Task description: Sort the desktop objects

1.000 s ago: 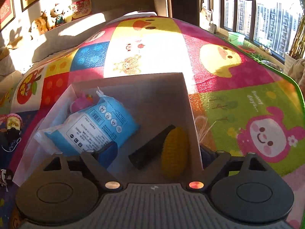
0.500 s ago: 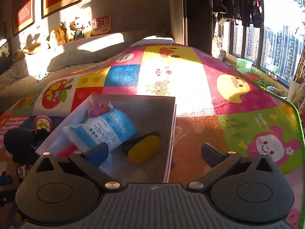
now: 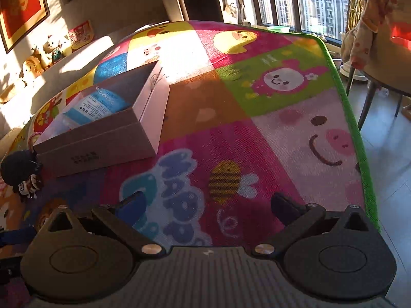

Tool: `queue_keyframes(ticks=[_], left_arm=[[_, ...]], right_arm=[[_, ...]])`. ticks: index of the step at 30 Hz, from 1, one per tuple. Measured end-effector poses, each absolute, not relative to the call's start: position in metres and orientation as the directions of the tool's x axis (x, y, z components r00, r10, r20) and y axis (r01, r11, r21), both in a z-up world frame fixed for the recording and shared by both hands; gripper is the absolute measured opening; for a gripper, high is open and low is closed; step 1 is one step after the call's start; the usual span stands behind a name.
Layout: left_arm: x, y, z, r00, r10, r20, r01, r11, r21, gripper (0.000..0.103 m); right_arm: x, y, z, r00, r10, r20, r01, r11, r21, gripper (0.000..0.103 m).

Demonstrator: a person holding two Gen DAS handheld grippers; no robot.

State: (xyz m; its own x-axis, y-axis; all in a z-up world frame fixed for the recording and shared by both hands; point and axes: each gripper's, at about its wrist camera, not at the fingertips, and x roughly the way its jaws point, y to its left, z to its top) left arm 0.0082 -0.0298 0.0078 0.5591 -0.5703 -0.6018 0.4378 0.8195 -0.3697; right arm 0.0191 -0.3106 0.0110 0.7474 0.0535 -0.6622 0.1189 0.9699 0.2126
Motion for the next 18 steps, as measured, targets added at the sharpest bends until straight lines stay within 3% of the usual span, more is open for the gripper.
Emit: queue_keyframes(ticks=[4, 7, 13, 16, 18], left_arm=[[0.002, -0.029, 0.008, 0.534, -0.615, -0.581, 0.449, 0.788, -0.421, 0.103], [0.002, -0.018, 0.012, 0.631, -0.478, -0.611, 0.366, 0.878, -0.309, 0.103], [0.003, 0.018, 0.008, 0.774, -0.054, -0.63, 0.049, 0.998, -0.025, 0.103], [0.007, 0.043, 0.006, 0.758, -0.028, -0.652, -0.045, 0.994, -0.095, 0.103], [0.007, 0.046, 0.006, 0.759, -0.025, -0.65, -0.05, 0.994, -0.097, 0.103]], right_arm=[[0.021, -0.3, 0.007, 0.743, 0.005, -0.67, 0.137, 0.978, 0.158, 0.103], [0.027, -0.29, 0.007, 0.715, -0.033, -0.698, 0.129, 0.988, 0.086, 0.103], [0.031, -0.284, 0.008, 0.696, -0.049, -0.716, 0.097, 0.995, 0.026, 0.103], [0.029, -0.284, 0.014, 0.696, -0.008, -0.718, 0.074, 0.995, 0.061, 0.103], [0.019, -0.277, 0.021, 0.709, 0.121, -0.695, 0.016, 0.982, 0.187, 0.103]])
